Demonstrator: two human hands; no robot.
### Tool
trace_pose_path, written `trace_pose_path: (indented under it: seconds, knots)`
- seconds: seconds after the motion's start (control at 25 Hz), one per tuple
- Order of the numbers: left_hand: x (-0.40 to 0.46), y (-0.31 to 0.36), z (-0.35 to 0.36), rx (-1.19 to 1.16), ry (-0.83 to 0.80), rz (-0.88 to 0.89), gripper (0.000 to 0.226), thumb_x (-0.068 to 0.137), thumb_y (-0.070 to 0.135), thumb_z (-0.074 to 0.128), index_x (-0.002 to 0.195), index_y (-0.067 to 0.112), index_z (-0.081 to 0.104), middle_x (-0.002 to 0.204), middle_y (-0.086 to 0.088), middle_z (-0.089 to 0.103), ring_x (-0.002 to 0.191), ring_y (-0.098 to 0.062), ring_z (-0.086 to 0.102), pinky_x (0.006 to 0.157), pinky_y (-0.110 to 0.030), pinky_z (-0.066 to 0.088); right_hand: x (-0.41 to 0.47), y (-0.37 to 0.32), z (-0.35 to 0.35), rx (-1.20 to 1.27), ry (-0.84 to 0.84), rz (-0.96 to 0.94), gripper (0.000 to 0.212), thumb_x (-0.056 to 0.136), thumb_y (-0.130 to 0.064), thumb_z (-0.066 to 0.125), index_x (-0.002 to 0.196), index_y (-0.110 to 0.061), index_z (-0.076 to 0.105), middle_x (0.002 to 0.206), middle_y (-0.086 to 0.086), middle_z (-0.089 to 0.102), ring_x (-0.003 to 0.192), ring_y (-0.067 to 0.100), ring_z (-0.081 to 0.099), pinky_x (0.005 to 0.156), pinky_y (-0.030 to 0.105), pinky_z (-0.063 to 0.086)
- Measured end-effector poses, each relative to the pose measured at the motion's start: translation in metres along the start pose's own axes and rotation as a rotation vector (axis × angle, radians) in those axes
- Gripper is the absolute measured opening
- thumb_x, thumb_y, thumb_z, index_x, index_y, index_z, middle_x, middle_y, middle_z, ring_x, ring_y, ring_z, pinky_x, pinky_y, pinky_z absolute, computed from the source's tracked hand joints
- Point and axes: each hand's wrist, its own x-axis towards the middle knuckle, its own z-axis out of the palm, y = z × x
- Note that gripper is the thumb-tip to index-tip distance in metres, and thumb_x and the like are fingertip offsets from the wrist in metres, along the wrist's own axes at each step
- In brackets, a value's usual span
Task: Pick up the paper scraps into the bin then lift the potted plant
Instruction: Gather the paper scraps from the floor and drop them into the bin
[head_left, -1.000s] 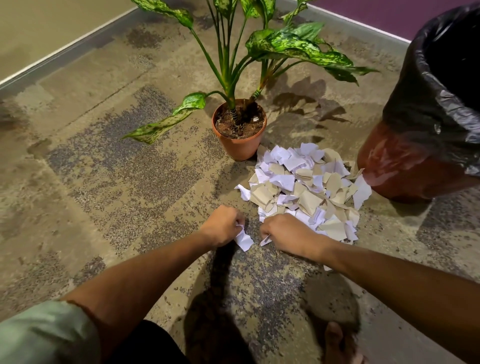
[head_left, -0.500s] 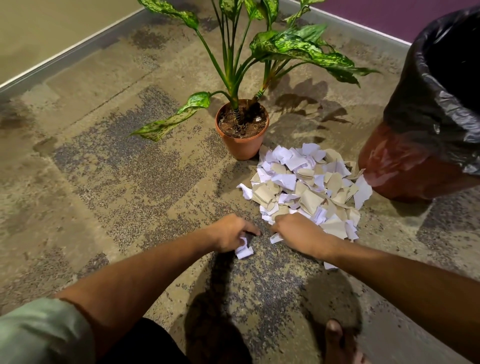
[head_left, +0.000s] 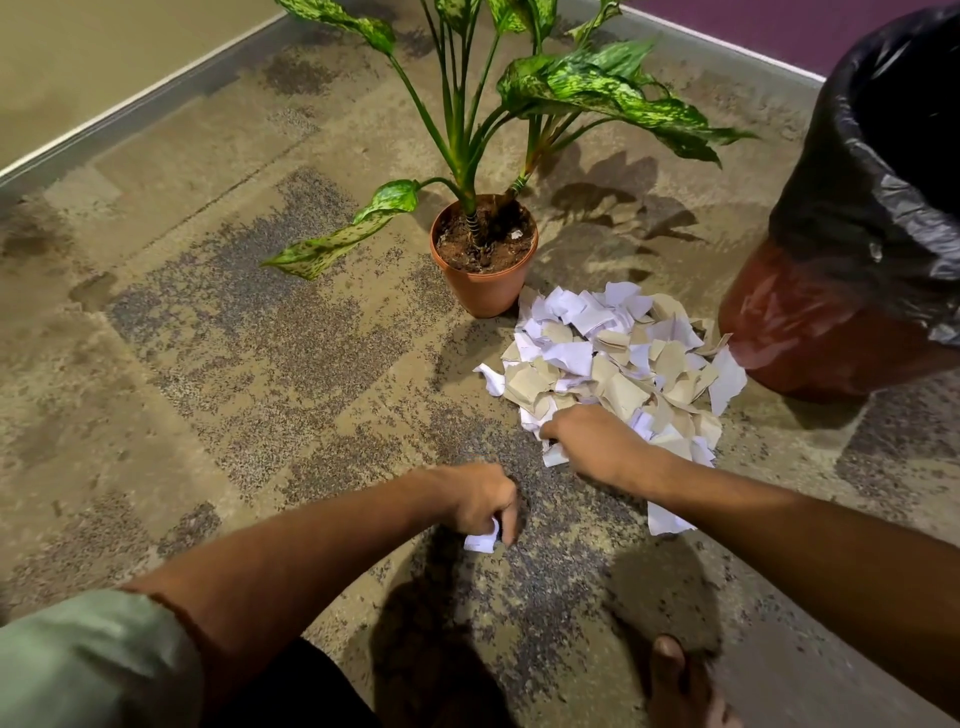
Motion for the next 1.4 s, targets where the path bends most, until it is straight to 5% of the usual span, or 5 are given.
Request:
trace_pose_path:
  seconds: [0.28, 0.64, 0.8, 0.96, 1.4]
  knots:
    - [0.003, -0.005, 0.002, 0.055, 0.028, -0.077, 0.024, 0.090, 0.000, 0.055, 0.105, 0.010, 0.069, 0.116, -0.006, 0.068, 0.110, -0.021, 0.061, 0.101, -0.037, 0.046, -0.005, 0.007, -0.005, -0.024, -0.010, -0.027, 0.029, 0.081, 0.004, 0.053, 0.101, -0.012, 0.067, 0.092, 0.008, 0.065, 0.088, 0.026, 0.061, 0.073, 0.033, 0.045]
    - [-0.013, -0.010, 0.000, 0.017, 0.088, 0.013, 0.028, 0.091, 0.023, 0.063, 0.117, 0.014, 0.065, 0.120, -0.004, 0.066, 0.110, -0.020, 0.060, 0.102, -0.037, 0.044, 0.014, -0.021, -0.013, 0.062, -0.015, -0.197, 0.073, 0.084, 0.006, 0.050, 0.145, -0.032, 0.036, 0.094, 0.008, 0.066, 0.087, 0.024, 0.061, 0.078, 0.035, 0.052]
    - [-0.023, -0.011, 0.009, 0.106, 0.047, -0.004, 0.056, 0.080, 0.039, 0.072, 0.130, 0.022, 0.054, 0.132, -0.007, 0.052, 0.119, -0.024, 0.047, 0.097, -0.037, 0.044, 0.031, -0.042, -0.013, 0.040, -0.087, -0.332, 0.066, 0.089, 0.003, 0.047, 0.144, -0.033, 0.039, 0.103, 0.009, 0.067, 0.091, 0.024, 0.061, 0.082, 0.035, 0.051]
    - [-0.031, -0.012, 0.020, 0.218, 0.144, 0.065, 0.032, 0.087, 0.017, 0.064, 0.119, 0.017, 0.059, 0.121, -0.009, 0.056, 0.108, -0.027, 0.055, 0.076, -0.031, 0.041, 0.042, -0.054, -0.013, -0.045, -0.126, -0.410, 0.048, 0.088, -0.002, 0.054, 0.131, -0.023, 0.058, 0.108, 0.008, 0.068, 0.099, 0.024, 0.062, 0.082, 0.031, 0.046]
    - [-0.037, -0.028, 0.007, -0.014, 0.356, -0.184, 0.015, 0.093, 0.017, 0.058, 0.100, 0.010, 0.068, 0.102, -0.008, 0.070, 0.095, -0.022, 0.065, 0.090, -0.033, 0.051, 0.033, -0.041, -0.017, -0.148, -0.178, -0.291, 0.021, 0.087, -0.004, 0.056, 0.102, -0.008, 0.070, 0.093, 0.008, 0.067, 0.092, 0.023, 0.062, 0.082, 0.034, 0.051]
